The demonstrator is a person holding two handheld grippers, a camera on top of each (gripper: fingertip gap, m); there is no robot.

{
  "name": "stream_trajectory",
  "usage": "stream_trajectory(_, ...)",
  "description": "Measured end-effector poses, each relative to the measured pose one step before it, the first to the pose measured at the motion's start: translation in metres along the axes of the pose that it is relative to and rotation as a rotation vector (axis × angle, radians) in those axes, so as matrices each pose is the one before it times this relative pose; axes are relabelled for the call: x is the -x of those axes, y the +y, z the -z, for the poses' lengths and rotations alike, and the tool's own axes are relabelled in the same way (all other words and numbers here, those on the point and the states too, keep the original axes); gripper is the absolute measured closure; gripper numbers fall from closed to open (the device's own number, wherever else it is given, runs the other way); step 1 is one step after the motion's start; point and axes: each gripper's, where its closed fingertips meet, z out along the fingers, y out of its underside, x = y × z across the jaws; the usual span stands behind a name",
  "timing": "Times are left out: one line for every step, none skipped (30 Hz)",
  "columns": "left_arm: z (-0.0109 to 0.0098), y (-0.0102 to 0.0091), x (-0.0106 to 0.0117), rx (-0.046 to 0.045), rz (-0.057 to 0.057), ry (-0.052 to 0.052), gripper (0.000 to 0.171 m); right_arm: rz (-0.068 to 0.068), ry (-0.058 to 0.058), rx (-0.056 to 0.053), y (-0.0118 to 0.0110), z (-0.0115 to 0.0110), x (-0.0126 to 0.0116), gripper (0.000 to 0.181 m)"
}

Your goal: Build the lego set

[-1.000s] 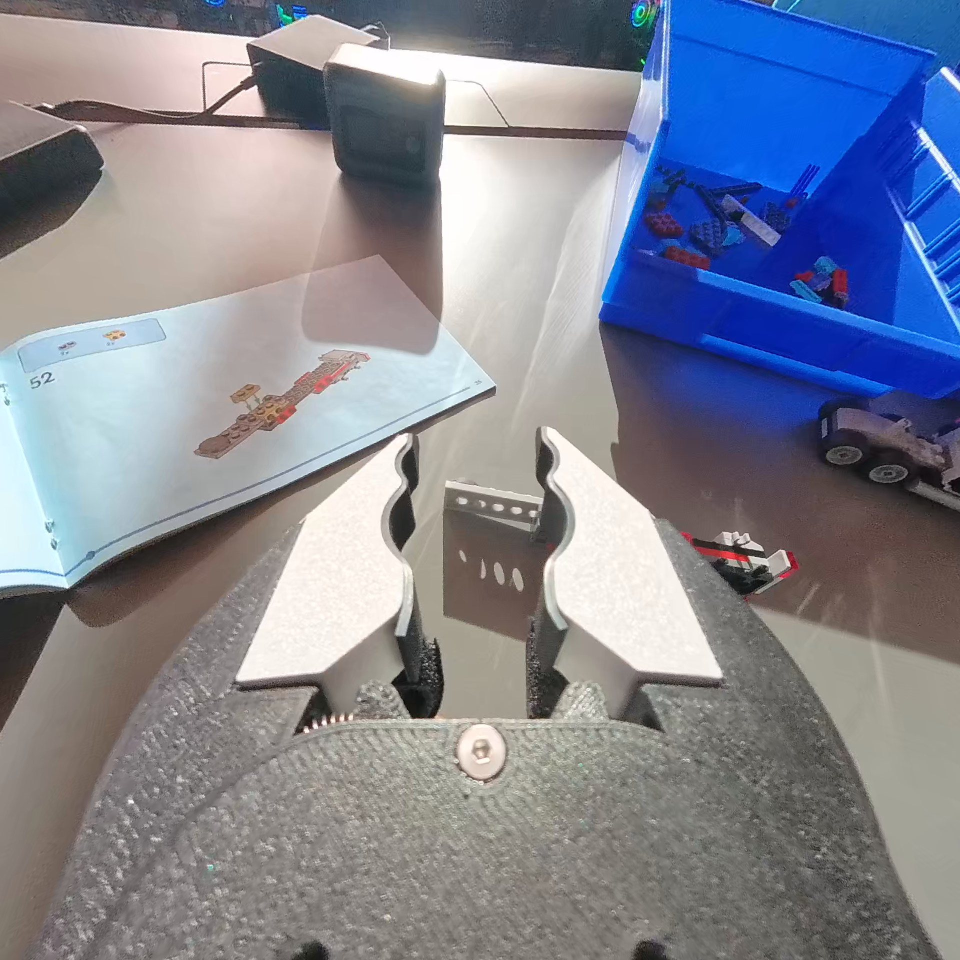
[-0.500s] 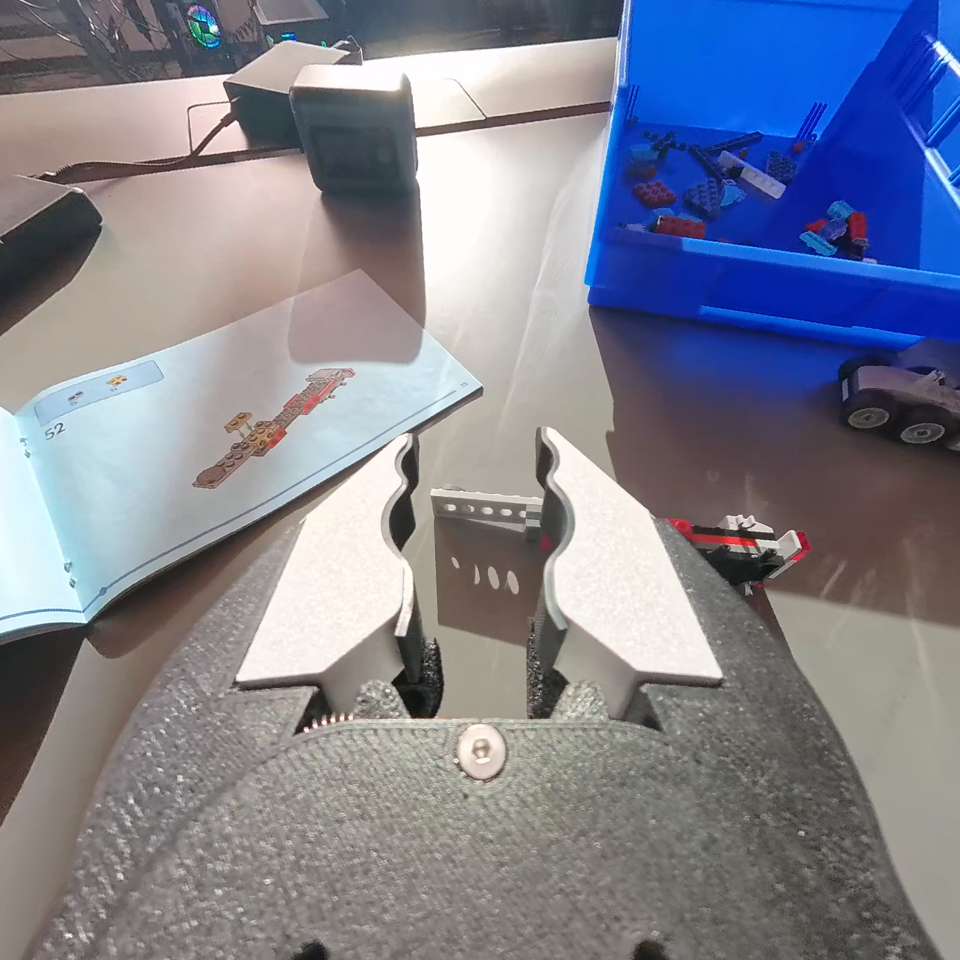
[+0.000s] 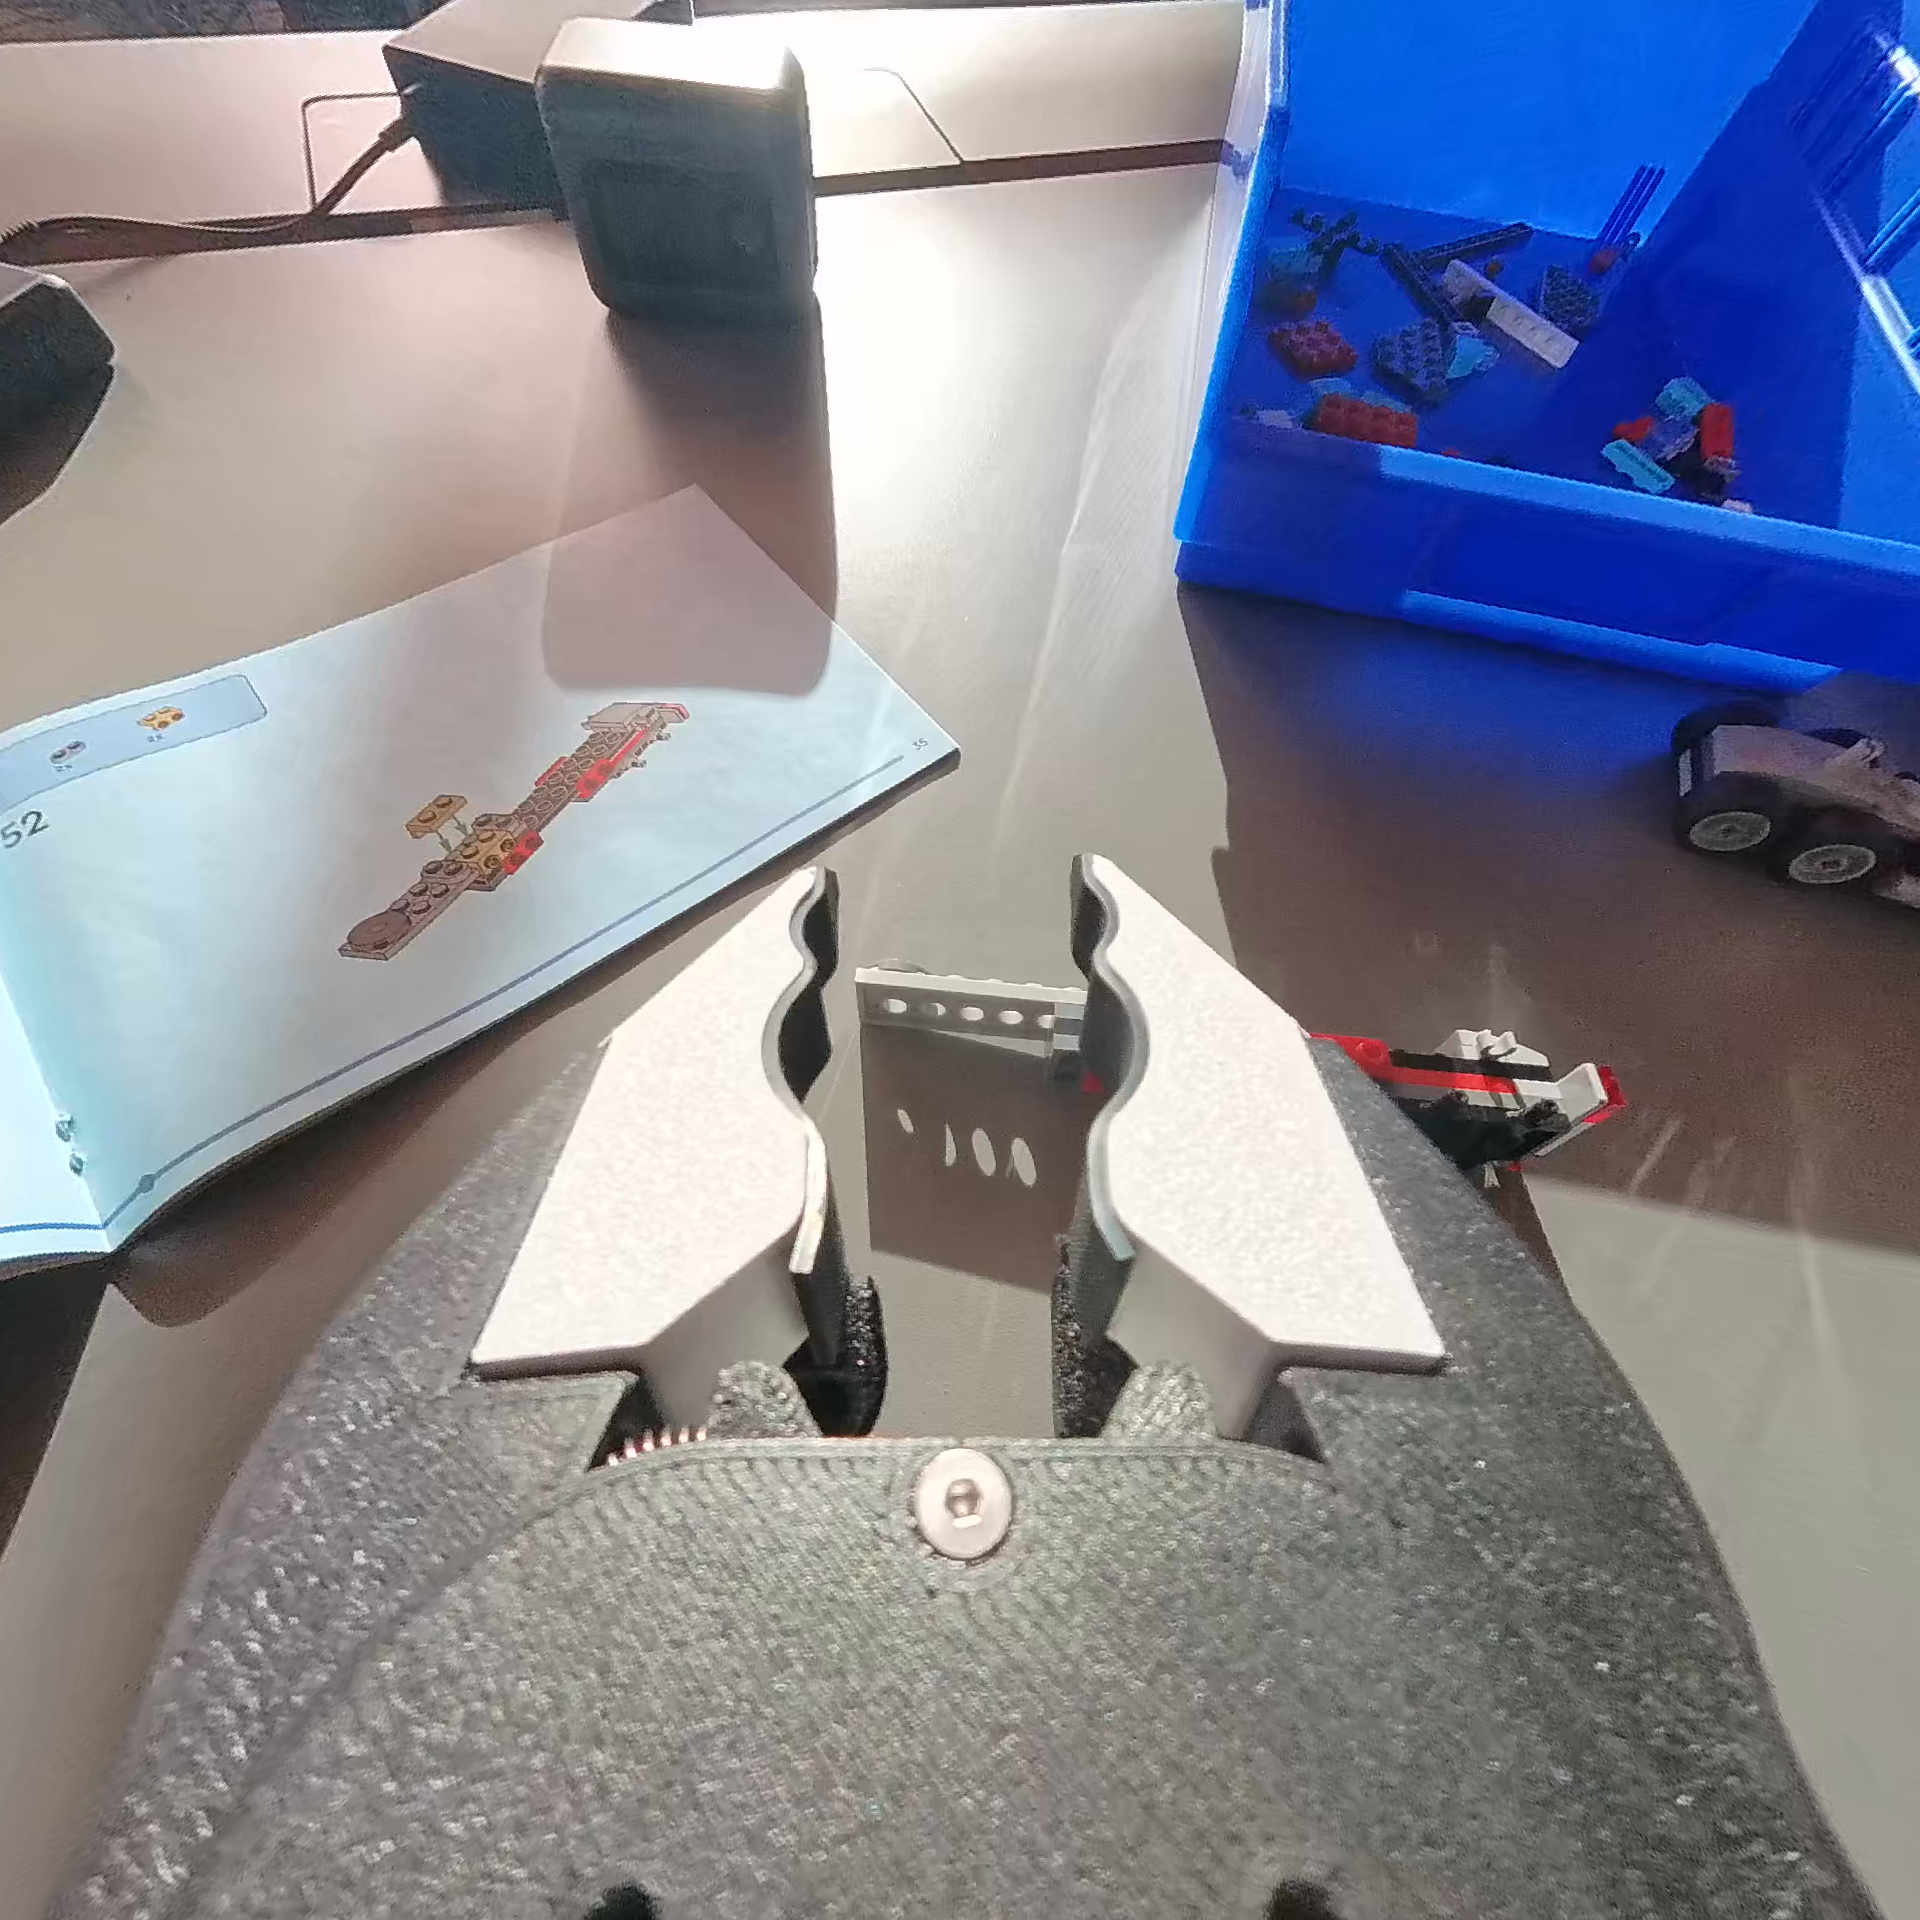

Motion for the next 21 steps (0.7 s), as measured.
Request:
stream_trajectory(0.00007, -0.00005, -0.00018, -0.00073, 0.0015, 0.0026, 0.125, 0.0037, 0.0047, 0.0097, 0.00109, -0.00082, -0.00021, 0.161)
stream_trajectory(0.00015, -0.00018, -0.00022, -0.00139, 0.001, 0.0023, 0.125, 0.0042, 0.0048, 0.0084, 0.00088, -0.00073, -0.00009, 0.162)
stream_trajectory(0.00007, -0.0002, -0.00018, -0.00118, 0.0006, 0.0016, 0.125, 0.0038, 0.004, 0.0067, 0.00066, -0.00061, -0.00014, 0.162)
stream_trajectory(0.00012, -0.00005, -0.00006, -0.00108, 0.0006, 0.0014, 0.125, 0.0034, 0.0026, 0.0053, 0.00069, -0.00043, 0.00004, 0.163)
stream_trajectory(0.00017, -0.00014, -0.00012, -0.00111, 0.001, 0.0016, 0.125, 0.0026, 0.0015, 0.0044, 0.00043, -0.00034, 0.00001, 0.164)
stream_trajectory(0.00011, -0.00008, -0.00008, -0.00126, 0.0008, 0.0014, 0.125, 0.002, 0.0008, 0.0028, 0.0003, -0.00014, 0.00005, 0.164)
stream_trajectory(0.00015, -0.00016, -0.00011, -0.00122, 0.0003, 0.0012, 0.125, 0.0015, -0.0005, 0.0021, 0.00031, -0.0001, 0.00023, 0.164)
stream_trajectory(0.00012, -0.00003, -0.00013, -0.00092, -0.0001, 0.0015, 0.125, 0.0029, -0.0016, 0.0021, 0.00022, -0.00009, 0.00035, 0.164)
stream_trajectory(0.00013, -0.00016, -0.00027, -0.00127, -0.0001, 0.0018, 0.125, 0.0061, -0.0019, 0.0008, 0.00014, 0.00005, 0.00052, 0.164)
stream_trajectory(0.00014, -0.00016, -0.00012, -0.0012, -0.0001, 0.0007, 0.125, 0.0054, 0.0006, -0.0009, -0.00008, 0.00024, 0.00017, 0.164)
stream_trajectory(-0.00001, 0.0, -0.00014, 0.0, -0.0007, 0.0006, 0.125, 0.0035, 0.0011, -0.0003, -0.00001, 0.00001, 0.00005, 0.165)
stream_trajectory(0.00002, 0.00009, -0.00028, 0.00062, -0.0014, 0.0013, 0.126, 0.002, 0.0016, 0.0007, 0.00011, 0.00011, -0.00013, 0.165)
stream_trajectory(-0.00004, 0.0, -0.00036, 0.0, -0.0017, 0.0013, 0.126, 0.0027, 0.003, -0.0013, -0.00012, 0.00013, -0.00013, 0.165)
stream_trajectory(0.00003, -0.00001, -0.0001, -0.00044, -0.0014, -0.0001, 0.126, 0.0033, 0.0023, -0.0018, -0.00017, 0.0002, -0.00005, 0.165)
stream_trajectory(0.0001, -0.00006, -0.00006, -0.00016, -0.0012, -0.0005, 0.126, 0.0026, 0.0013, -0.0008, -0.0001, 0.00019, 0.00003, 0.165)
stream_trajectory(-0.00007, 0.00009, -0.00012, 0.00002, -0.0008, -0.0001, 0.125, 0.0009, -0.0006, 0.0009, 0.00015, -0.00005, 0.0001, 0.165)
stream_trajectory(-0.00004, 0.00004, -0.00008, 0.00062, -0.0001, 0.0007, 0.125, -0.0002, -0.0009, 0.0005, -0.00002, 0.00008, -0.00004, 0.165)
stream_trajectory(0.00002, 0.00005, -0.00011, 0.00034, 0.0004, 0.0006, 0.125, -0.0015, -0.0013, -0.0003, -0.00007, 0.00013, 0.0, 0.165)
stream_trajectory(0.0, -0.00003, 0.00012, -0.00024, 0.0003, -0.0003, 0.125, -0.0021, -0.002, -0.0007, -0.00016, 0.00013, 0.00005, 0.165)
stream_trajectory(0.00006, 0.0, 0.00003, -0.00037, 0.0, -0.0003, 0.126, -0.0019, -0.0015, -0.0008, -0.00013, 0.0001, 0.00005, 0.165)
stream_trajectory(-0.00008, -0.00001, -0.00008, 0.00028, -0.0001, 0.0, 0.126, -0.0009, -0.0015, 0.0, -0.00005, 0.00005, -0.00004, 0.165)
